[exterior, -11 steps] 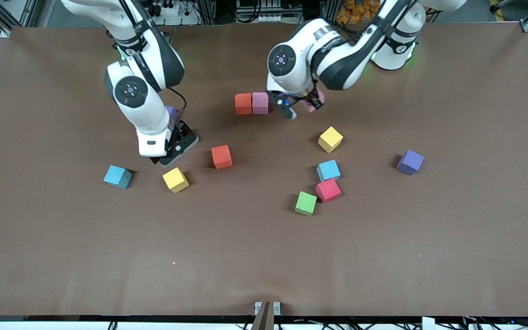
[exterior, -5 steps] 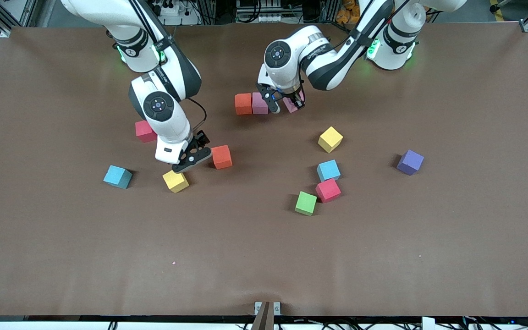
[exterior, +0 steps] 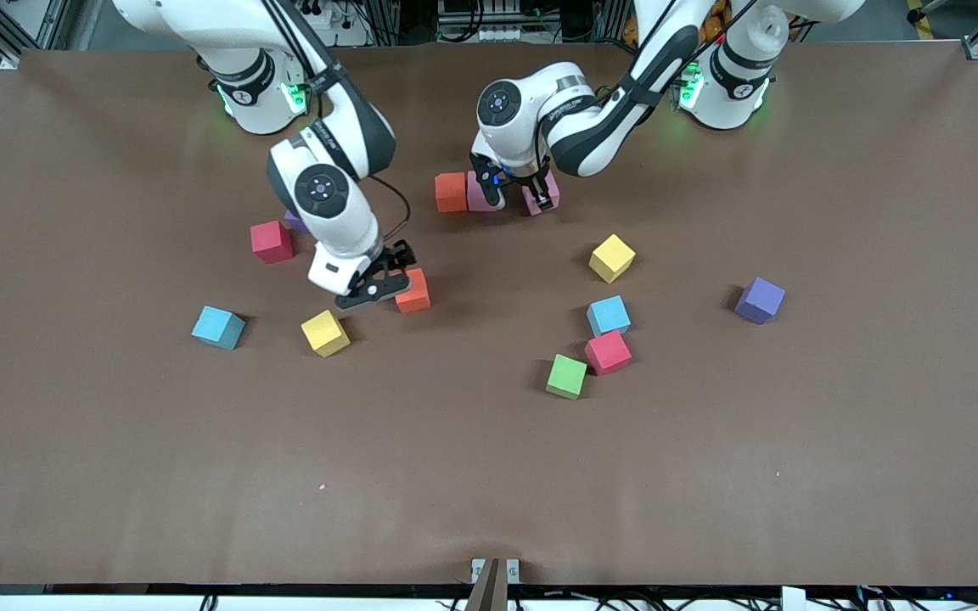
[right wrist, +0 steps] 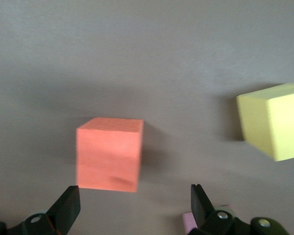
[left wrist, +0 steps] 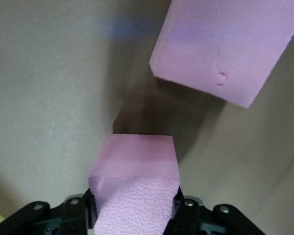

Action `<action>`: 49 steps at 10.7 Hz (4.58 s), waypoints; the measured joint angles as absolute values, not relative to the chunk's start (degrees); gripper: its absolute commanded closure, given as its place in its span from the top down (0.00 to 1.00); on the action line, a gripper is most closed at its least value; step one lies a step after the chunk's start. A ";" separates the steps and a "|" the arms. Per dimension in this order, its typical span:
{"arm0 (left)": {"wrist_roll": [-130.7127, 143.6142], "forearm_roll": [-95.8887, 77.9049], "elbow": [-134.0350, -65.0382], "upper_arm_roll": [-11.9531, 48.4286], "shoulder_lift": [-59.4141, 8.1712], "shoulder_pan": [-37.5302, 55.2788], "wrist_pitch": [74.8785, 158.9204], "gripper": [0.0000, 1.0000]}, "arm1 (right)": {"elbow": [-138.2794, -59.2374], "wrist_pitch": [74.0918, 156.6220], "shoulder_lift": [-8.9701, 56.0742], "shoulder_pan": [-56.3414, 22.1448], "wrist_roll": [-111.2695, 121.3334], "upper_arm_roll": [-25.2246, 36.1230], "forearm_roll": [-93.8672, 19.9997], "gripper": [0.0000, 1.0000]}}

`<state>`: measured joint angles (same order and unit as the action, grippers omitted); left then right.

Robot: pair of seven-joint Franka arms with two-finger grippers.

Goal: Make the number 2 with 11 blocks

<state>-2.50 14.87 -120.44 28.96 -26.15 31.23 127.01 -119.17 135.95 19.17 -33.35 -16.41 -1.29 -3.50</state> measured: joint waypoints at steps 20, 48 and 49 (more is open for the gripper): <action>-3.47 24.33 -116.31 29.26 -30.07 36.56 128.06 0.09 | -111.42 135.58 28.65 -34.91 -28.35 -0.85 -3.64 0.26; -3.80 28.77 -111.35 30.10 -29.78 38.48 121.19 1.00 | -104.84 121.66 25.47 -31.30 -26.64 -0.46 -3.61 0.30; -3.80 28.77 -111.32 30.18 -27.76 38.48 119.00 1.00 | -104.84 121.69 25.47 -31.51 -27.27 -0.58 -3.61 0.30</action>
